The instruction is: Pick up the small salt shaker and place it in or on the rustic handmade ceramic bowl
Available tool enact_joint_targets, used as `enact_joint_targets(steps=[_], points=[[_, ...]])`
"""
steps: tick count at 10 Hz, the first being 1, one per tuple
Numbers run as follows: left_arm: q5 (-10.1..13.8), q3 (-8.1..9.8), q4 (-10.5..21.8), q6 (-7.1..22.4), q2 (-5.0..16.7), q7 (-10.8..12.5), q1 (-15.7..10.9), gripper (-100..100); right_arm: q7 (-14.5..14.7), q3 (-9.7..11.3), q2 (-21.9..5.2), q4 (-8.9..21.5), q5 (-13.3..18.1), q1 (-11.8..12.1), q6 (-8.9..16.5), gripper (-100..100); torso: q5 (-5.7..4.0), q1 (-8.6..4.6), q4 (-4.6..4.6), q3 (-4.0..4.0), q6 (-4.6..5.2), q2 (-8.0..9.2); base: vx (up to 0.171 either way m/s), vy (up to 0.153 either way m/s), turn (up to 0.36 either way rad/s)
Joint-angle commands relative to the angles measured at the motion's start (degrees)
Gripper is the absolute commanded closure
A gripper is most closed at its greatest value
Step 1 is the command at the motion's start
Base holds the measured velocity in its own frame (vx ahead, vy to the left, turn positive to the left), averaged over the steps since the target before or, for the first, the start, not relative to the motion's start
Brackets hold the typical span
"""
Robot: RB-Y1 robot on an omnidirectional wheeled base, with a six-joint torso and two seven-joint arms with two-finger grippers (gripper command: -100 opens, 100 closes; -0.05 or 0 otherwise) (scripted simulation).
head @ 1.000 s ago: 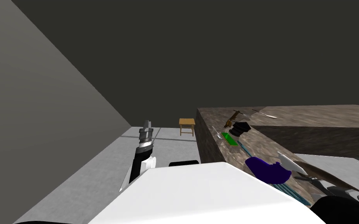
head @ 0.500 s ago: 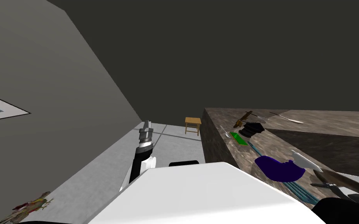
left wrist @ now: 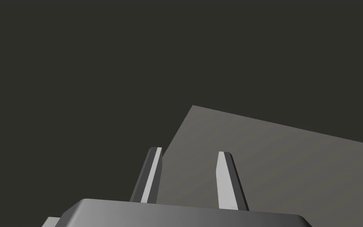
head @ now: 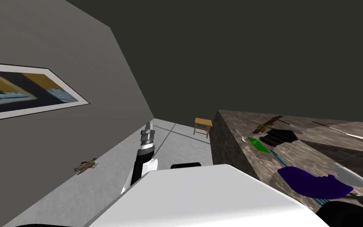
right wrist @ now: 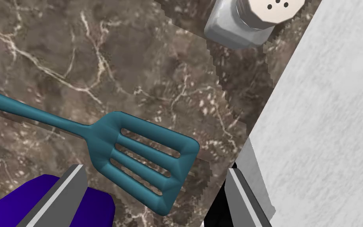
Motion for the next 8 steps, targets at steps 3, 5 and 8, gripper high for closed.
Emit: enact_joint_targets(steps=[3,5,8], points=[[0.00,0.02,0.00,0.00,0.01,0.00,0.01,0,-3.87,0.13,-0.28,2.29,-2.69,-0.32,-3.14,-100,-0.11,-0.47,0.03,0.05,0.05,0.07,-0.144,-0.038,0.181],[0.00,0.02,0.00,0.00,0.02,0.00,0.01,0,-6.19,-0.17,0.75,3.53,-4.56,-1.55,-5.89,-100,-0.20,-0.77,0.04,0.08,0.06,0.12,-0.149,-0.130,0.140],[0.00,0.03,0.00,0.00,0.02,0.00,0.02,0,-8.63,-0.67,2.30,4.72,-6.61,-3.17,-8.92,-100,-0.26,-0.93,0.01,-0.01,0.08,-0.05,-0.110,-0.133,0.071]])
